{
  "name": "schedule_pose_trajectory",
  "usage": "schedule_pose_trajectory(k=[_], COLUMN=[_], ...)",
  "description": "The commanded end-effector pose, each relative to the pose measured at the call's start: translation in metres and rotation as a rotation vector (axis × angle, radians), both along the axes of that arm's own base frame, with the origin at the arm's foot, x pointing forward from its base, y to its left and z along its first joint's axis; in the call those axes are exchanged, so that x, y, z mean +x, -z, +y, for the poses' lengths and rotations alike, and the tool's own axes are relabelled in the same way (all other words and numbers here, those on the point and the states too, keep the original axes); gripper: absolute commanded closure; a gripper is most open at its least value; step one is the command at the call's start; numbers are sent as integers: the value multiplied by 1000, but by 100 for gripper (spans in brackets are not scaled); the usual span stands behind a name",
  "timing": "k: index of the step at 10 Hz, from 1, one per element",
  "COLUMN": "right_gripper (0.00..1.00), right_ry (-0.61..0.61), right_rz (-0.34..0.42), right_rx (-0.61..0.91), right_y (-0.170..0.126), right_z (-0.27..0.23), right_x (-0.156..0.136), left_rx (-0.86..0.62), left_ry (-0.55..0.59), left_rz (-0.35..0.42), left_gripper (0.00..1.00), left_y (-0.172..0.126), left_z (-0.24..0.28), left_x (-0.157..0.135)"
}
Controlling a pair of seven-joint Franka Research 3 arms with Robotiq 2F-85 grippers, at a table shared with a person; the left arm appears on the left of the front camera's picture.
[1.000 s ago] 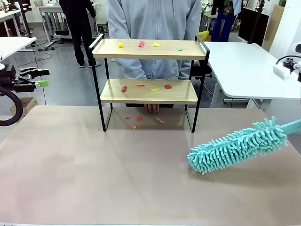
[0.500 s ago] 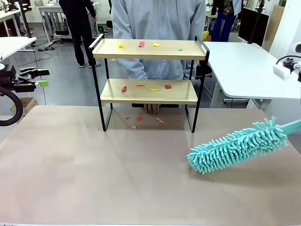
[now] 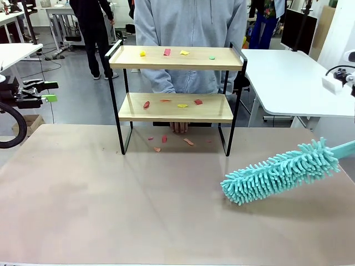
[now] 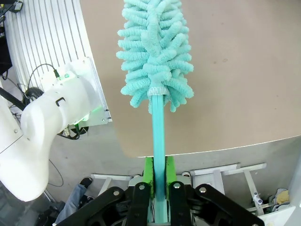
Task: Clean the shelf.
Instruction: Clean the specific section of the Shelf indicated by the human with the Duster.
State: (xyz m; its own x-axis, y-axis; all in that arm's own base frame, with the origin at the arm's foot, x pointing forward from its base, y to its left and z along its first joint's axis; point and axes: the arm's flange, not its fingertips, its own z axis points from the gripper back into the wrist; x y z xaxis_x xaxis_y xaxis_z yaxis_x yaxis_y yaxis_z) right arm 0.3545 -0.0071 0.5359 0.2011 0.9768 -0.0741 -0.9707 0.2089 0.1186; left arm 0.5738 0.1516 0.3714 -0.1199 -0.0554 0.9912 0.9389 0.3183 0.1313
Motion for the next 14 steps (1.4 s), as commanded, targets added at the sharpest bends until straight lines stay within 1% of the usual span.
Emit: schedule_pose_trajectory(k=[1, 3, 4, 5, 6, 7, 8, 9, 11, 12, 13, 14], right_gripper=[87, 87, 87, 87, 87, 87, 87, 87, 87, 87, 87, 87], right_ry=[0, 175, 234, 283, 357, 406, 471, 513, 584, 562, 531, 531], right_rz=[0, -56, -78, -78, -96, -98, -76, -80, -121, -67, -90, -90], right_rx=[0, 60, 81, 114, 165, 184, 204, 212, 195, 190, 187, 187], right_y=[0, -13, -15, -13, -12, -7, 0, 10, 30, 31, 22, 22], right_z=[0, 39, 63, 89, 115, 144, 172, 198, 235, 240, 225, 225], right_x=[0, -9, -17, -26, -32, -39, -42, -44, -45, -47, -49, -49], left_rx=[7, 7, 7, 7, 7, 7, 7, 7, 7, 7, 7, 7], left_ry=[0, 0, 0, 0, 0, 0, 0, 0, 0, 0, 0, 0], left_rz=[-1, -1, -1, -1, -1, -1, -1, -1, -1, -1, -1, -1], left_gripper=[0, 0, 0, 0, 0, 0, 0, 0, 0, 0, 0, 0], left_y=[-2, -2, -2, -2, -2, -2, -2, -2, -2, -2, -2, -2], left_z=[0, 0, 0, 0, 0, 0, 0, 0, 0, 0, 0, 0], left_x=[-1, -1, -1, -1, -1, -1, -1, -1, -1, -1, -1, -1])
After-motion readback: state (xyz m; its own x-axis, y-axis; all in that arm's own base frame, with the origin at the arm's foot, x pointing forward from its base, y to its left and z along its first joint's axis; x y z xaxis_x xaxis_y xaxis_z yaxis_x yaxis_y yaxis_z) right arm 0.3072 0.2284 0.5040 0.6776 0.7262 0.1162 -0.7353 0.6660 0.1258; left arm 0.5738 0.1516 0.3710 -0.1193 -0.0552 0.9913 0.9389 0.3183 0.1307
